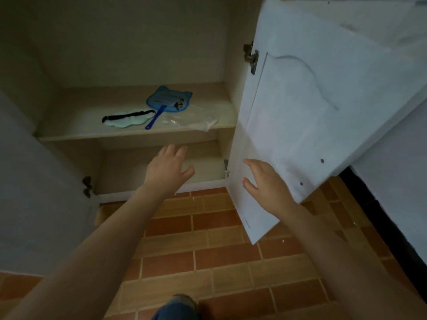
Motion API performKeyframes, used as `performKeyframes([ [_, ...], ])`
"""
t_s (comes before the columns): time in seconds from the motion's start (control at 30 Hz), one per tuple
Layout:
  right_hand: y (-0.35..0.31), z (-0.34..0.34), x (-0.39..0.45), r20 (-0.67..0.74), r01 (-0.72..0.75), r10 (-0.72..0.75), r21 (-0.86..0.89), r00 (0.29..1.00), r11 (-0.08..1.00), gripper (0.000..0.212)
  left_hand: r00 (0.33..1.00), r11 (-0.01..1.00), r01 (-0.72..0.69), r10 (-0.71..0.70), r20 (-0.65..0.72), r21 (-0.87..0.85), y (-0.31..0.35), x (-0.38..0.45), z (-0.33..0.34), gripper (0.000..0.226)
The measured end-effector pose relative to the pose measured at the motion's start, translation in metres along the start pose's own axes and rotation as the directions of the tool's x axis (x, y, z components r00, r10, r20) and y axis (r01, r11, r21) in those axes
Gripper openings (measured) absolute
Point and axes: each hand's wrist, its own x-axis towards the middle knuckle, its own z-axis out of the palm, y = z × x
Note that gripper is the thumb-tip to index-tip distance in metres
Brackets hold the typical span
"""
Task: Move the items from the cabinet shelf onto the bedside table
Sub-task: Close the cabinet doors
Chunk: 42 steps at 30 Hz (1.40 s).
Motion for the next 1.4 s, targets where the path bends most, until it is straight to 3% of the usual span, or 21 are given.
performKeyframes([
  [0.27,0.068,0.14,-0.014,-0.07,0.065,-0.067,-0.027,0.995,0.997,0.048,0.998,0.999,0.047,-0.047,-0.037,0.018,-0.009,-0.003,0.157,0.055],
  [0.5,0.103,0.192,-0.048,-0.119,0.079,-0.075,0.035,0.99,0.996,0.048,0.993,0.998,0.052,-0.055,-0.107,-0.03,0.003,-0.015,0.214,0.057],
  [0.8,0.148,0.166,-0.108,-0.283,0.012,0.038,0.174,0.959,0.985,0.041,0.975,0.975,-0.102,0.058,-0.215,-0.197,0.079,0.003,0.203,0.06],
  [1.0,0.179,0.15,-0.121,-0.452,-0.121,0.205,0.208,0.868,0.971,0.032,0.928,0.924,-0.299,0.223,-0.299,-0.24,0.136,0.023,0.187,0.069],
  [1.13,0.186,0.143,-0.112,-0.391,-0.18,0.28,0.273,0.877,0.945,0.058,0.88,0.88,-0.421,0.338,-0.334,-0.22,0.163,0.028,0.175,0.074],
  [1.4,0.186,0.139,-0.111,-0.283,-0.14,0.228,0.299,0.932,0.944,0.061,0.852,0.862,-0.489,0.438,-0.287,-0.136,0.182,0.035,0.166,0.072],
])
